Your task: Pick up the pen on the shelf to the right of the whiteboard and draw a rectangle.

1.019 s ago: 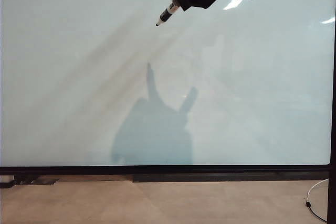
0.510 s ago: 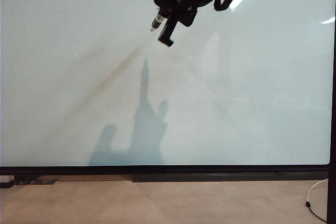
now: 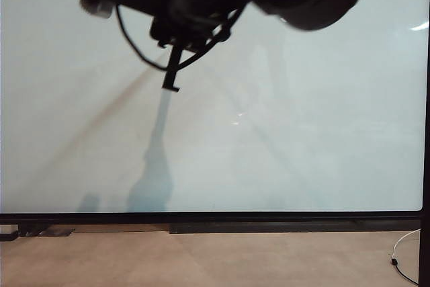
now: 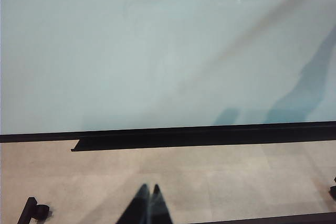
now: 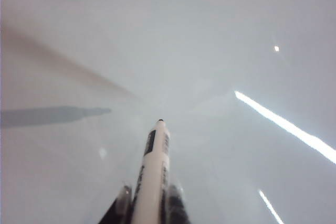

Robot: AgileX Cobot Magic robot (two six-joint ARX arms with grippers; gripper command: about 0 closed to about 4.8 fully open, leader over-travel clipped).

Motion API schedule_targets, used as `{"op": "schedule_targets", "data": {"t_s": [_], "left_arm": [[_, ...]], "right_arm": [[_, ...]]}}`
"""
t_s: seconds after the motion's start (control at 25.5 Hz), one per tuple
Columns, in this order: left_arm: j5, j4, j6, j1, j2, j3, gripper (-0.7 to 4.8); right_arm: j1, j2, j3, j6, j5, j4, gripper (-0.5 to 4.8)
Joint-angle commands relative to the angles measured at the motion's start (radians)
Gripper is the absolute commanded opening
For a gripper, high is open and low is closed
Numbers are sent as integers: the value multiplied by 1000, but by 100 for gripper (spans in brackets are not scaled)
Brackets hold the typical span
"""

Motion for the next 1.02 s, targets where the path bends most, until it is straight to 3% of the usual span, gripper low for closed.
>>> {"op": "schedule_targets", "data": {"t_s": [0.04,0.27,1.02], "left_arm": [[2,9,0,0,0,4,-5],[2,9,0,0,0,4,-5],[2,9,0,0,0,4,-5]], "right_arm": [[10,49,24,-60,59,91,-6],[13,118,76,-76,129,124,-6],[-20,136,107,-72,62,145,-6]]}}
